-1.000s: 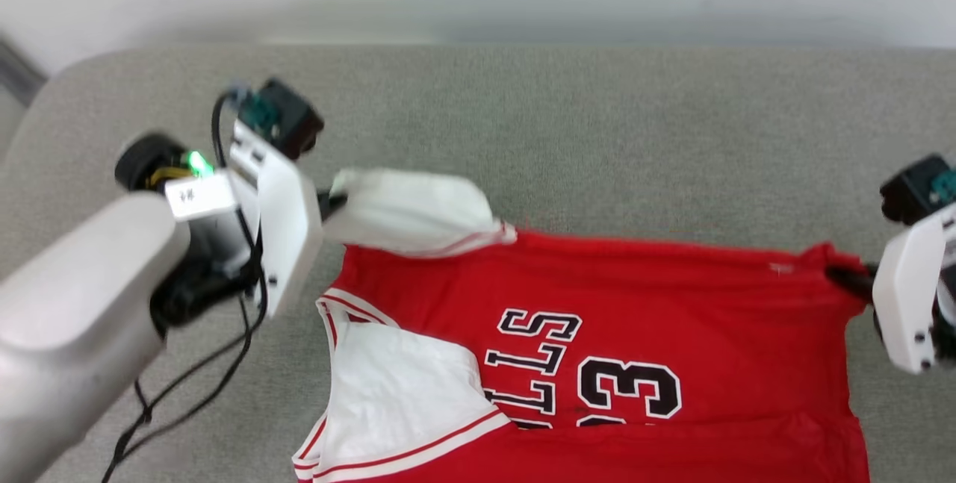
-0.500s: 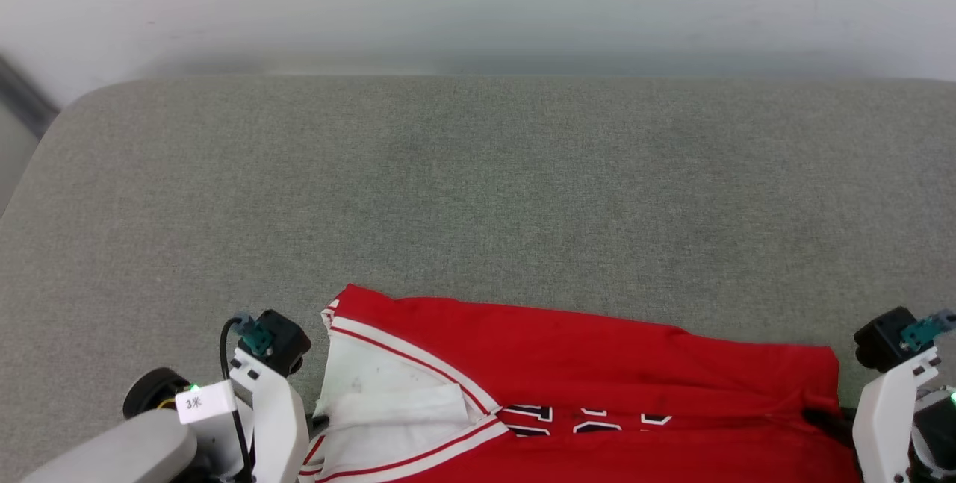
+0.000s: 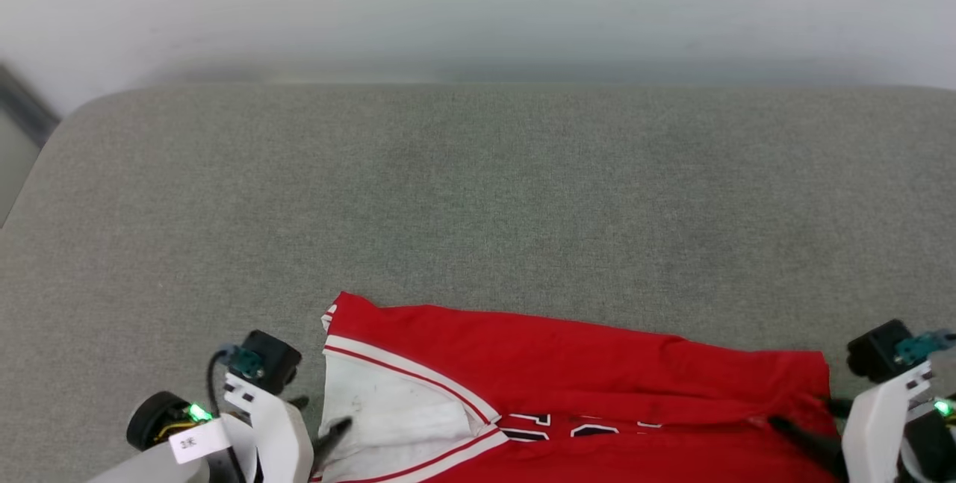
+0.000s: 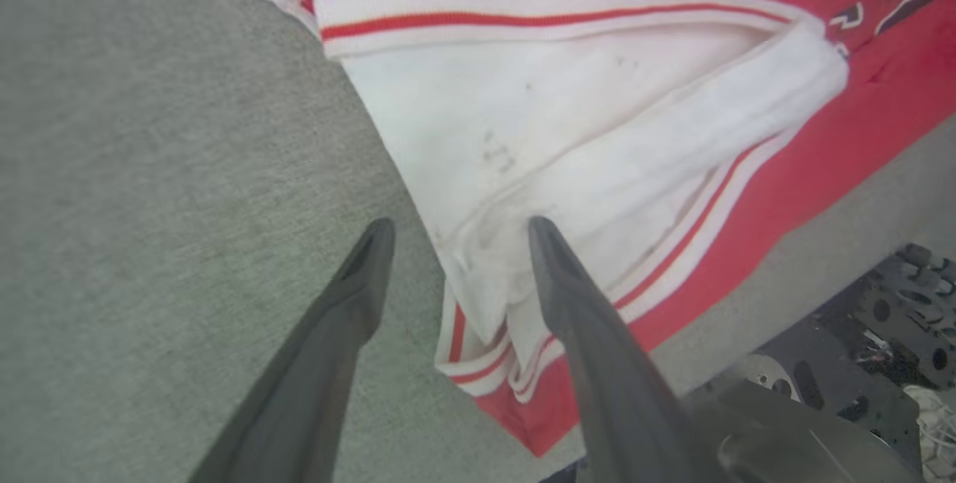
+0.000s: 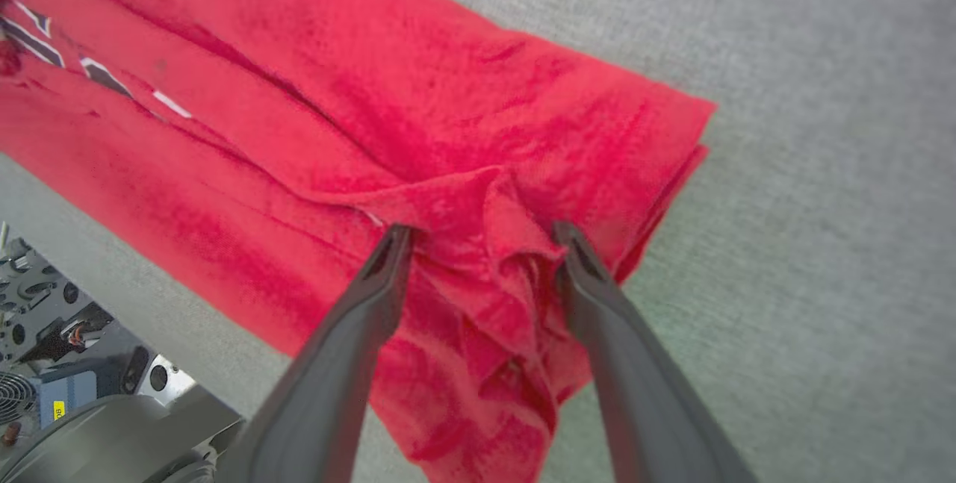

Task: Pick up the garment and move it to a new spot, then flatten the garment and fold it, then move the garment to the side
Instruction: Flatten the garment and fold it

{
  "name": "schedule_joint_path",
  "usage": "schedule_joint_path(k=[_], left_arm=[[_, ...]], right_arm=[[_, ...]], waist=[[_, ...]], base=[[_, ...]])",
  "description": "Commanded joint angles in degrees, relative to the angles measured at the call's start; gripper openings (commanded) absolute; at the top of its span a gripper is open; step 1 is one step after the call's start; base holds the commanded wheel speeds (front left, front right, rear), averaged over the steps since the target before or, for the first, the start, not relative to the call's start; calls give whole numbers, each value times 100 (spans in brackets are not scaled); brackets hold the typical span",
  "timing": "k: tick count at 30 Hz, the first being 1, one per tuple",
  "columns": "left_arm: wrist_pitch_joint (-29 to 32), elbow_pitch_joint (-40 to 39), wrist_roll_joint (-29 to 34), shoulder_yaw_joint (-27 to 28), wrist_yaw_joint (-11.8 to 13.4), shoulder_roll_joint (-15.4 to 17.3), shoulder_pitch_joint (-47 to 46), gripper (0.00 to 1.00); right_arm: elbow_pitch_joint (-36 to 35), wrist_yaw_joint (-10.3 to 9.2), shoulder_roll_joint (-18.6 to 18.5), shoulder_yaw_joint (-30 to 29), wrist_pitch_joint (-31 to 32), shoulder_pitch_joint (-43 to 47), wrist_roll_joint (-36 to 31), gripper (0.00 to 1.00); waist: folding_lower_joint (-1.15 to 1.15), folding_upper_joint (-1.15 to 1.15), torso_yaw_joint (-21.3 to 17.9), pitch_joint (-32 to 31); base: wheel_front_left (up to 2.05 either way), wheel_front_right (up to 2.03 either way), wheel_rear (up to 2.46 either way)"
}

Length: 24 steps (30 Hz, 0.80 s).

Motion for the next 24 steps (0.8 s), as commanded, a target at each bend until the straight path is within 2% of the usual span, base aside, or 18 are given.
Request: schedule_joint_path(k=[1,9,14,19,24], left_arm=[[-135,-26,40,68,63,13,52,100],[-1657,-217,545,584,948,9,245,100],[-2597,-168,793,900,1542,-149,445,100],[-2961,-127,1075,1316,2009,-439,688,100],[-2993,-319,1746,2073,2242,-879,1051,100]], right_arm=[[-54,-4,-91,-70,-56,58,0,100],[-607,-4,-502,-975,-371,283,247,100],[-372,-4,-410,-1606,-283,587,625,100],[-6,-4,-248,-1970,47,872,1135,100],[326,-4,4,-2156,340,1012,1541,100]], waist=[[1,0,-4,-59],[1,0,14,-232],[1,0,62,-206],[1,0,131,-129],[1,0,221,-39]], base=[[0,0,0],[0,0,0],[0,0,0],[0,0,0],[0,0,0]])
